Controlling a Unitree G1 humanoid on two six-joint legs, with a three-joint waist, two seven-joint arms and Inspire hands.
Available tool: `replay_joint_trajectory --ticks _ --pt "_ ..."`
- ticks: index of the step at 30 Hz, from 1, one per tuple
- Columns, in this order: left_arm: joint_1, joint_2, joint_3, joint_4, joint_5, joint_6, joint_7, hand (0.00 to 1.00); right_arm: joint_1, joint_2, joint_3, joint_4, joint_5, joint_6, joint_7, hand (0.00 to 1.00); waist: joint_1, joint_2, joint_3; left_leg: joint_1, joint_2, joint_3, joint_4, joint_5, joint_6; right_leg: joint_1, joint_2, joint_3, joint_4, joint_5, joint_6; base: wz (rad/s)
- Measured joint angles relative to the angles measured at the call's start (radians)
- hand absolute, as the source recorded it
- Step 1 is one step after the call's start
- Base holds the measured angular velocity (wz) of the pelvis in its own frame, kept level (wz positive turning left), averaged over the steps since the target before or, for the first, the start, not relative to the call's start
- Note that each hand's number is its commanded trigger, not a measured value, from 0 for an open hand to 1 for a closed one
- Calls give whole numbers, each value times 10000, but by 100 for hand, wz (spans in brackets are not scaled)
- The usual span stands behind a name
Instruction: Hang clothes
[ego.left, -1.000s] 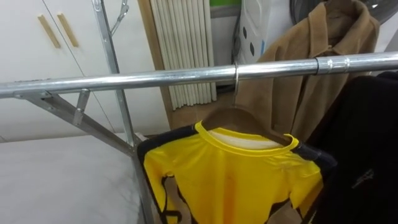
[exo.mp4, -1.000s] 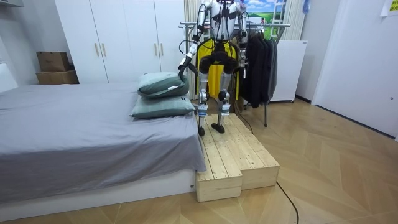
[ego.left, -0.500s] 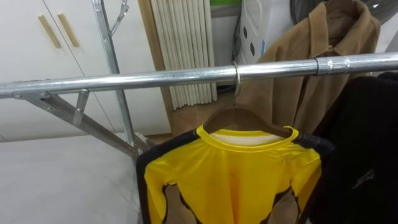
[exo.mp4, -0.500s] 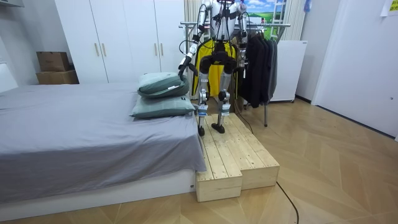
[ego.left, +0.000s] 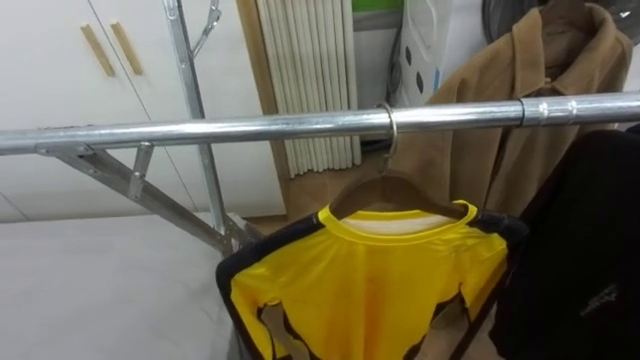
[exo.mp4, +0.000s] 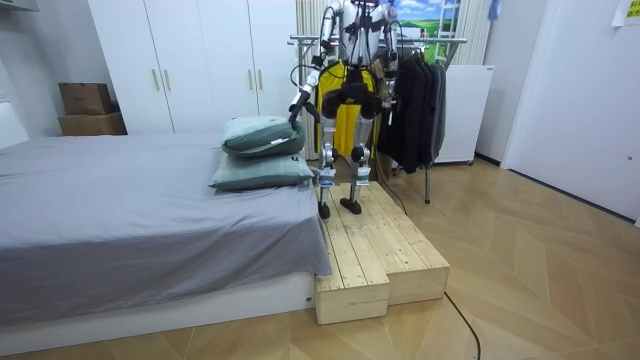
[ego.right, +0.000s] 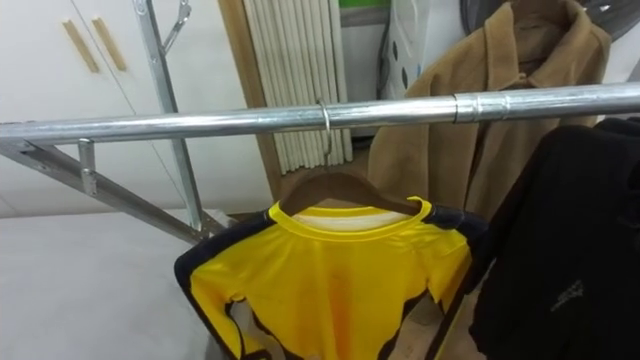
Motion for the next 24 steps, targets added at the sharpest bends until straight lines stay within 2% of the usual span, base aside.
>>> replay_joint_trajectory --ticks 1,4,5,7,8,9,10,12,13,14,15,16,18,19,20,21,22,23,24 --pt "0 2 -6 -18 0 -78 1 0 -36 -4 13 -1 -22 4 8 0 39 35 -23 -39 -1 -50 26 0 0 -2 -8 -67 9 -19 2 20" --pt "0 3 -50 -304 9 -128 32 0 -205 -24 470 -2 -285 26 17 0 127 66 -40 -335 -36 -367 303 -1 -1 -103 -36 -284 163 24 -154 24" --pt "-1 2 -51 -433 49 -161 85 0 -300 -27 617 -1 -370 23 47 0 139 83 -58 -498 -42 -460 377 14 -27 -118 -67 -476 171 49 -194 38" --pt "0 9 -56 -494 110 -461 202 0 -416 -51 823 -4 -439 26 67 0 154 116 -81 -751 -33 -440 378 104 -171 -301 -148 -914 264 40 -177 52" --pt "-3 8 -174 -608 180 -632 266 0 -533 -90 965 -12 -467 50 96 0 137 139 -104 -918 -14 -420 360 187 -293 -507 -186 -1261 411 -29 -53 86" --pt "-73 11 -195 -760 298 -762 381 0 -628 -100 1057 -6 -475 64 122 0 74 177 -113 -1082 8 -395 337 254 -368 -664 -253 -1810 525 -156 175 103" --pt "-184 25 -209 -801 335 -810 470 0 -622 -115 1073 2 -477 68 124 0 56 195 -114 -1146 13 -341 332 290 -384 -677 -303 -2121 545 -212 275 133" --pt "-434 49 -389 -801 337 -1267 653 0 -694 -179 995 93 -660 233 228 0 141 216 -147 -1180 -6 355 445 334 -374 -670 -517 -3017 553 -525 799 132" --pt "-446 48 -392 -805 337 -1384 647 0 -745 -189 981 89 -717 242 287 0 148 196 -152 -1212 -8 542 598 326 -368 -668 -576 -3182 554 -605 854 108" --pt "-450 40 -432 -912 338 -1525 622 0 -869 -218 985 75 -835 266 379 0 197 140 -159 -1302 36 1017 911 273 -395 -673 -684 -3312 622 -721 674 83" --pt "-443 -23 -449 -1154 350 -1600 566 0 -927 -287 991 -14 -882 338 405 0 339 157 -160 -1326 213 1451 1311 252 -376 -753 -822 -3679 718 -732 665 78" --pt "-443 -32 -450 -1307 386 -1643 514 0 -935 -302 990 -55 -924 360 411 0 375 151 -160 -1347 330 1658 1603 246 -371 -772 -903 -3946 751 -732 666 83" --pt "-474 -11 -469 -1833 674 -1894 293 0 -952 -351 984 -293 -1094 592 545 0 370 108 -152 -1507 735 2152 2765 175 -276 -837 -1135 -4867 937 -812 803 108" --pt "-528 -8 -469 -1901 743 -1937 219 0 -956 -374 969 -330 -1117 607 594 0 369 122 -160 -1519 802 2228 2987 102 -222 -839 -1189 -5097 980 -839 837 118" --pt "-679 -1 -468 -2010 747 -2008 87 0 -957 -424 883 -361 -1144 624 674 0 366 89 -170 -1518 903 2466 3375 -28 -208 -844 -1292 -5566 1008 -902 947 124" --pt "-826 26 -494 -2147 729 -2040 -72 0 -958 -425 720 -363 -1212 672 685 0 354 21 -228 -1510 861 2738 3629 -192 -15 -846 -1431 -6041 985 -958 1049 128" --pt "-886 52 -538 -2198 716 -2081 -127 0 -938 -413 661 -359 -1305 690 684 0 335 -25 -281 -1488 819 2916 3696 -287 138 -842 -1501 -6312 957 -967 1167 139" --pt "-1035 60 -702 -2275 701 -2142 -251 0 -808 -410 589 -350 -1429 693 685 0 320 207 -496 -1404 980 3189 3717 -443 348 -890 -1504 -6793 1131 -945 2154 147" --pt "-1081 36 -1079 -2341 515 -2283 -310 0 -792 -575 586 -378 -1386 708 692 0 344 558 -428 -1323 1258 3214 4062 -777 -147 -1493 -2285 -6997 3298 -1748 1217 158"
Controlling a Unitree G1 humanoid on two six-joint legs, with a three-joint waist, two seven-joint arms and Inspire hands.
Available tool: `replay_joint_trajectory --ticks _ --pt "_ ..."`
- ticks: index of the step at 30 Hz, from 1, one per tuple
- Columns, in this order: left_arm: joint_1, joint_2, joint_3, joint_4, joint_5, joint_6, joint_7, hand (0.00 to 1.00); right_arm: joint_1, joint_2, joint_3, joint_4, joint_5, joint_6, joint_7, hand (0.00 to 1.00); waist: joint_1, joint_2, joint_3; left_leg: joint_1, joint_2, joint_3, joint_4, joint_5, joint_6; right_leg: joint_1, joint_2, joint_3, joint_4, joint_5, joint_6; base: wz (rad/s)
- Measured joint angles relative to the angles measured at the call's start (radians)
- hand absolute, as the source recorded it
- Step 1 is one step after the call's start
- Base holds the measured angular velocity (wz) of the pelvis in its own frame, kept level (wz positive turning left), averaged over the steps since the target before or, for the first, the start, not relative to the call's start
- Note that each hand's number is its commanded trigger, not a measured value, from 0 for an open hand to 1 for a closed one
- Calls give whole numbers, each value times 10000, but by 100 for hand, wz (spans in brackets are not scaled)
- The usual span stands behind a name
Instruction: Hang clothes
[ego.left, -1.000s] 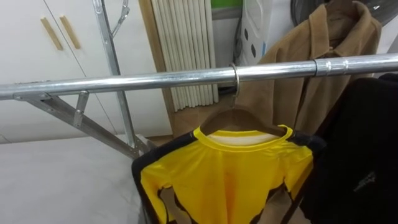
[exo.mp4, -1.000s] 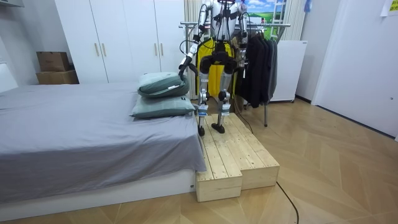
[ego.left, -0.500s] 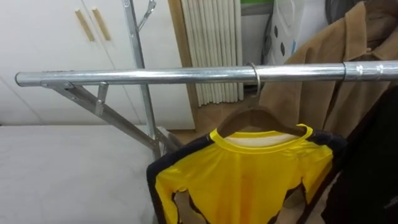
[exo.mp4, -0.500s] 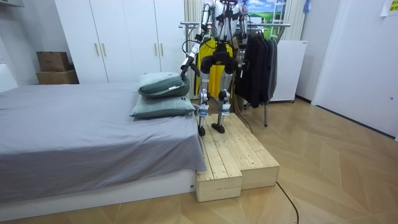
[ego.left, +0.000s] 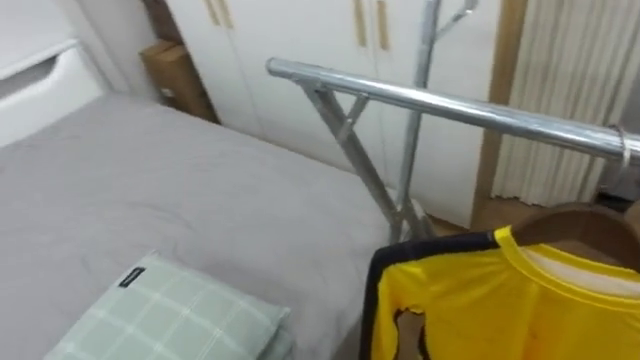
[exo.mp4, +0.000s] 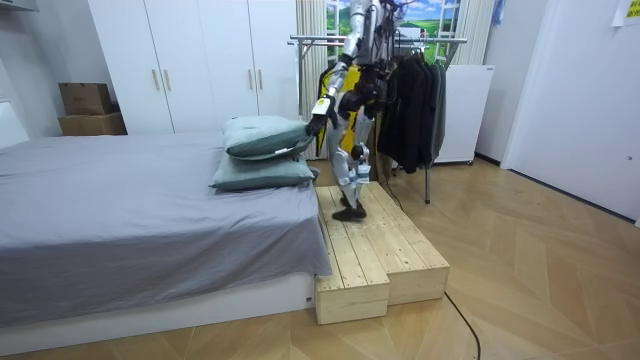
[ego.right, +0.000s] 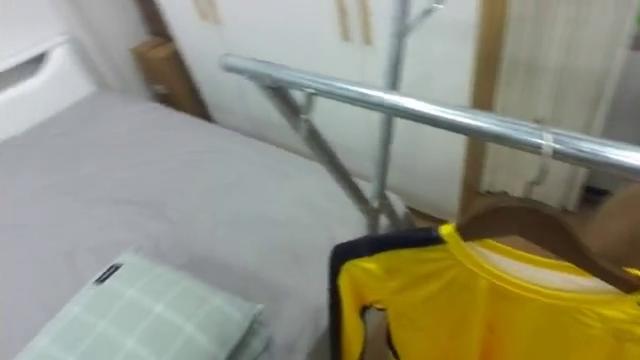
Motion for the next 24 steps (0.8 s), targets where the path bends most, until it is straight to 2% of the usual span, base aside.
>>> replay_joint_trajectory --ticks 1,2,3,4,5,6,7,8,9,10,12,13,14,15,16,18,19,20,21,22,23,24 --pt "-89 36 -126 -18 36 -34 -7 0 74 -83 -19 -80 100 -8 -6 0 -112 -381 85 20 19 35 366 -274 -359 -359 -846 333 1293 -699 -100 150" --pt "-192 123 -206 -82 232 -90 -27 0 110 -108 -14 -87 244 89 -47 0 -156 -693 122 122 257 366 896 -1007 -835 -802 -1088 877 2530 -1812 -261 117" --pt "-72 -64 -280 -121 237 -152 -144 0 200 -216 -92 -93 448 280 -126 0 12 -455 40 422 592 838 794 -1515 -671 -676 -1064 629 2577 -1865 -400 77" --pt "-3 -84 -317 -117 225 -169 -219 0 181 -244 -111 -85 578 309 -166 0 137 -435 33 517 624 1027 737 -1588 -529 -593 -1010 607 2394 -1788 -343 41" --pt "98 -65 -399 -62 234 -165 -247 0 184 -183 -100 -75 783 285 -245 0 187 -455 27 586 602 1180 561 -1611 -463 -327 -943 325 1797 -1474 -121 43" --pt "92 -66 -426 -42 235 -159 -278 0 186 -66 -104 -47 838 291 -245 0 164 -548 62 685 443 1319 96 -1602 -448 -65 -934 -12 1219 -1165 -69 60" --pt "86 -78 -454 -43 237 -159 -302 0 194 -17 -105 -17 871 295 -243 0 149 -590 62 733 356 1409 -170 -1587 -428 33 -934 -158 994 -1032 -82 69" --pt "72 -115 -461 -43 237 -167 -353 0 195 77 -105 13 906 324 -242 0 183 -674 28 811 210 1586 -690 -1346 -207 76 -977 -341 707 -808 -107 46" --pt "105 -221 -462 -24 223 -185 -377 0 200 133 -99 14 925 378 -259 0 306 -747 -4 906 93 1747 -1065 -1254 -86 151 -1044 -449 449 -608 38 38" --pt "128 -294 -474 -14 222 -186 -380 0 208 136 -101 19 918 415 -252 0 310 -769 -17 940 68 1811 -1214 -1212 -37 227 -1048 -536 267 -486 67 30" --pt "191 -482 -566 43 206 -279 -405 0 220 137 -116 46 917 444 -235 0 304 -754 -45 1097 -116 1924 -1797 -823 101 527 -1191 -941 -270 -88 114 46" --pt "195 -499 -583 67 207 -322 -415 0 217 139 -123 80 917 449 -235 0 310 -755 -52 1093 -188 1898 -1866 -756 105 584 -1236 -1050 -354 -2 80 42" --pt "239 -499 -651 81 199 -382 -455 0 220 149 -126 141 915 486 -238 0 329 -778 -79 1126 -327 1817 -2098 -634 162 747 -1334 -1246 -500 269 -83 32" --pt "328 -497 -653 83 189 -392 -495 0 229 174 -121 137 928 493 -231 0 340 -806 -83 1199 -482 1714 -2355 -501 257 892 -1389 -1371 -692 455 -49 31" --pt "379 -497 -653 104 189 -385 -532 0 232 191 -125 137 931 489 -233 0 334 -812 -71 1246 -568 1618 -2475 -452 300 1008 -1395 -1440 -822 532 29 47" --pt "316 -474 -659 347 167 -362 -652 0 373 222 -124 172 913 472 -227 0 209 -861 -68 1253 -803 887 -2749 -339 472 1592 -1342 -1891 -1482 873 433 79" --pt "273 -460 -668 358 156 -367 -657 0 425 229 -124 215 904 449 -223 0 174 -901 -60 1244 -881 686 -2774 -318 508 1715 -1348 -1847 -1607 922 517 102" --pt "243 -416 -685 356 85 -434 -654 0 512 301 -199 379 846 399 -216 0 63 -977 -80 1242 -1013 278 -2830 -281 572 1927 -1280 -1565 -1826 1002 669 109" --pt "271 -344 -736 346 -5 -535 -655 0 663 401 -267 424 805 382 -211 0 21 -1081 -66 1274 -1162 -148 -2864 -240 643 2086 -1225 -1078 -2010 1070 785 110" --pt "275 -304 -767 325 -7 -578 -657 0 732 469 -372 425 770 377 -207 0 6 -1165 -50 1290 -1226 -372 -2874 -218 682 2081 -1189 -789 -2058 1105 818 90" --pt "287 -248 -778 289 -9 -648 -658 0 852 573 -631 423 744 359 -208 0 43 -1310 -45 1289 -1299 -649 -2922 -211 696 2102 -1112 -164 -2168 1123 839 57" --pt "288 -227 -777 288 -10 -703 -658 0 878 596 -653 422 742 342 -212 0 64 -1359 -33 1281 -1317 -741 -2921 -214 702 2143 -1062 103 -2242 1148 866 59"
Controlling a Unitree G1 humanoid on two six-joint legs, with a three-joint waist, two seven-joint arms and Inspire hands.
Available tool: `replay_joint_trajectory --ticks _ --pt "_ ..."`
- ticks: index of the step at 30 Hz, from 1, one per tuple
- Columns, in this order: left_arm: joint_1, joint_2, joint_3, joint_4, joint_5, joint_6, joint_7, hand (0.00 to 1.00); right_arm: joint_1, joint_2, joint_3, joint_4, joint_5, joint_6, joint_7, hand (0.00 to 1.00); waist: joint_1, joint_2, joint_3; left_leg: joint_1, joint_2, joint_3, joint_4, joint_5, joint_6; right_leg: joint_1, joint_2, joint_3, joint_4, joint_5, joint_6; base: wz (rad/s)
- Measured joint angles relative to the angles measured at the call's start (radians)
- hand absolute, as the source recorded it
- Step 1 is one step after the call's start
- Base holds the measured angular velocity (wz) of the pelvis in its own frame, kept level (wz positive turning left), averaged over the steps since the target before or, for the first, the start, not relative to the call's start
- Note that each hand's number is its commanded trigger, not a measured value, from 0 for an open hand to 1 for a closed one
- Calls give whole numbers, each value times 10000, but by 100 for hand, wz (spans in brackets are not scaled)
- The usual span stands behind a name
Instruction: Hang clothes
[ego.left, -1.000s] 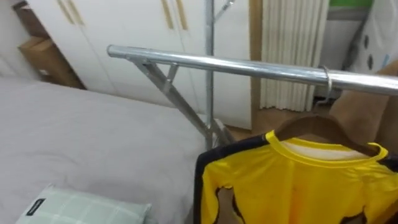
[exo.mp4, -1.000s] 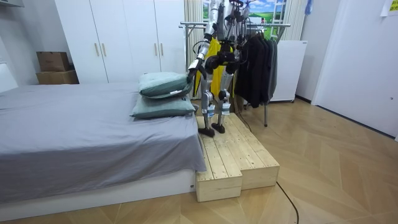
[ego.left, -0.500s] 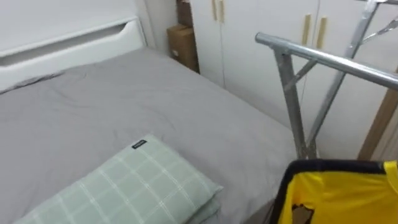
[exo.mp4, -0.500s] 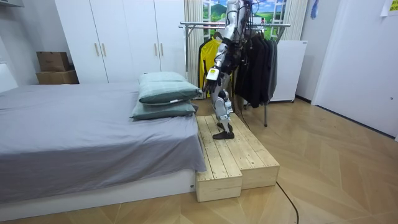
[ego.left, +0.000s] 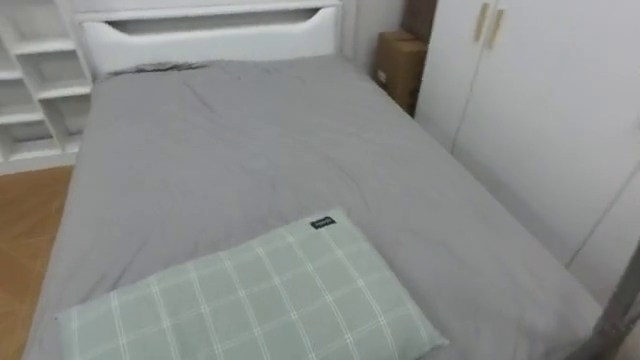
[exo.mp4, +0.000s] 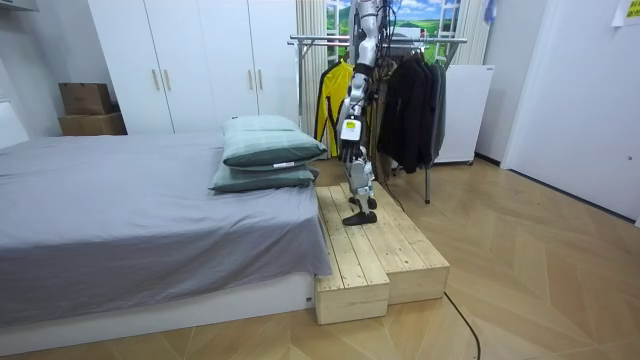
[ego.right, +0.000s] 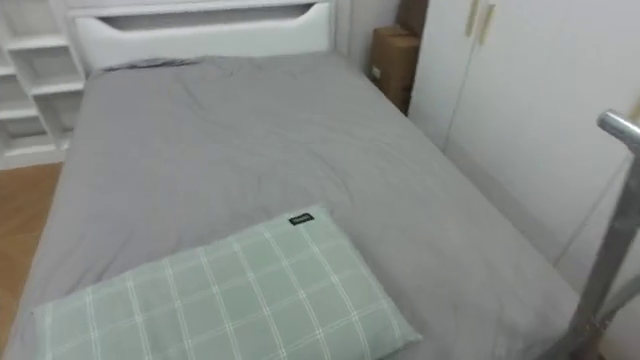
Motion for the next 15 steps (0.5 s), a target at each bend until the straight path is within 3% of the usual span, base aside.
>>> replay_joint_trajectory --ticks 1,6,8,15 --pt "54 3 -2 6 -37 -87 0 0 46 13 -52 -19 -27 -73 -6 0 -5 -31 7 -29 -39 -259 0 -4 7 236 105 255 -273 165 61 58" --pt "95 43 -87 91 -978 -220 -1 0 35 10 -132 -21 -54 -51 -134 0 14 44 89 -61 -307 -1028 5 -42 73 939 199 349 -768 237 120 51" --pt "111 41 -72 95 -967 -226 -11 0 -18 11 -131 -21 -151 -46 -127 0 239 65 98 -66 -316 -1086 35 -50 81 994 257 546 -986 231 132 8" --pt "325 5 153 272 -963 -217 -223 0 -273 8 -107 -7 -439 -47 -62 0 379 172 130 -209 -299 -1260 113 -21 34 1137 410 1069 -1306 232 153 6"
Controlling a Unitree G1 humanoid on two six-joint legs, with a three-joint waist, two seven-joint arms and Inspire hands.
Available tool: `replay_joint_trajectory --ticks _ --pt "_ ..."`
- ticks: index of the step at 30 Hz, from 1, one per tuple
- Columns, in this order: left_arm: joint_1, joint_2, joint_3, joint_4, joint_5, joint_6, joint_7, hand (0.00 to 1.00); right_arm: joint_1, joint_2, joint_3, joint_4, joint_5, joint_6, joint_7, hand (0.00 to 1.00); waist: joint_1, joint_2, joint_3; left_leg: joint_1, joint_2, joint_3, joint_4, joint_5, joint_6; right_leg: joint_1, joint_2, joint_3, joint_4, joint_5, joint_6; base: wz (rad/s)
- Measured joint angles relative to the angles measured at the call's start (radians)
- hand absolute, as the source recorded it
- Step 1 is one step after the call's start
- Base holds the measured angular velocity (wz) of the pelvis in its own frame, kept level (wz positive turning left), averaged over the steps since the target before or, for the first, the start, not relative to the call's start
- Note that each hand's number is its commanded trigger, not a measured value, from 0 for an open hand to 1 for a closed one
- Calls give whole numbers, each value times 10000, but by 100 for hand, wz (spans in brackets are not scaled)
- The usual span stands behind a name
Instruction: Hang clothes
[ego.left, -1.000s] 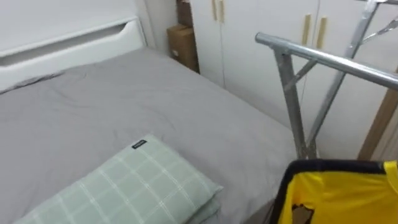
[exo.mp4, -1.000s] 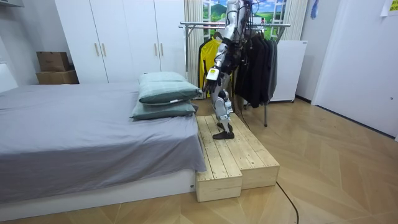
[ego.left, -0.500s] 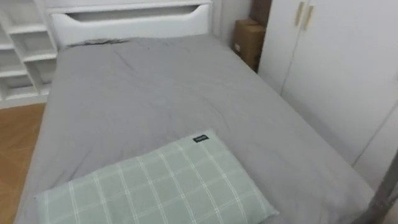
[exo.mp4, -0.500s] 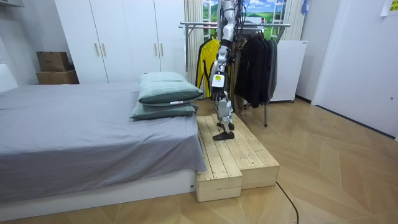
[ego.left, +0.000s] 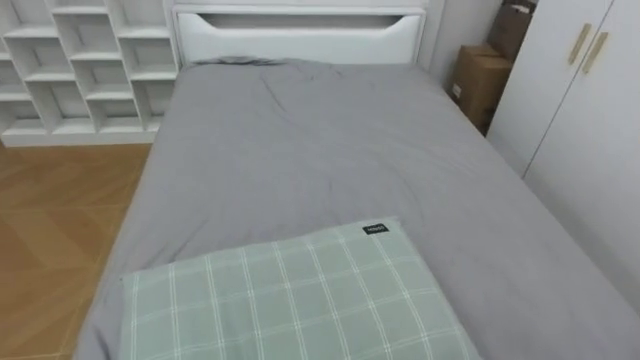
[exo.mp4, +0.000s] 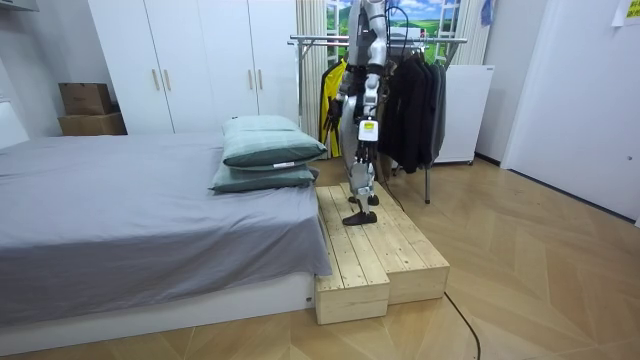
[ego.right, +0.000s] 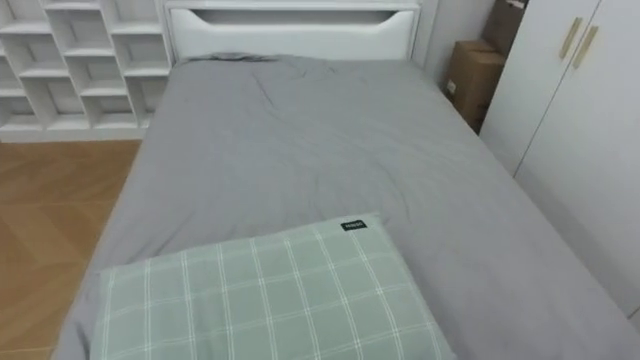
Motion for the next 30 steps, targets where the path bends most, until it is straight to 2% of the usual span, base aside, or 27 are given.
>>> replay_joint_trajectory --ticks 2,5,13,19,21,24,26,30 --pt "58 -89 146 12 3 -8 -5 0 6 -4 39 20 -7 0 39 0 139 3 3 -29 10 -17 20 10 -14 29 7 -23 3 -10 16 -2" --pt "143 -194 308 9 6 -5 -118 0 7 -3 55 32 -146 0 78 0 123 -1 1 -181 3 -187 185 11 -13 27 26 -41 4 -14 22 15" --pt "151 -183 391 4 29 14 -63 0 141 4 -61 504 -343 -6 32 0 105 -53 -11 -154 -1 -423 355 20 -19 183 77 12 -15 -15 24 7" --pt "-48 -149 385 -141 49 7 -61 0 301 -3 -82 480 -234 -11 -38 0 71 -10 -25 -386 0 -665 451 101 -74 155 161 69 -86 -15 22 11" --pt "-40 -163 380 -215 237 -22 -63 0 302 -23 -82 473 -248 -11 -13 0 110 36 -31 -450 -7 -685 446 158 -101 144 192 225 -172 -17 19 4" --pt "-66 -163 376 -229 396 -39 -63 0 316 -42 -83 477 -198 -15 81 0 92 76 -67 -485 -31 -743 443 213 -120 154 202 213 -231 -62 -44 6" --pt "-63 -165 369 -233 436 -37 -67 0 357 -46 -82 482 -95 -15 176 0 70 105 -139 -544 -53 -782 452 258 -116 161 223 230 -316 -66 -50 10" --pt "-57 -170 371 -239 437 -37 -68 0 358 -46 -75 526 167 -18 365 0 86 126 -146 -536 -59 -812 449 292 -120 189 224 228 -322 -71 -57 2"
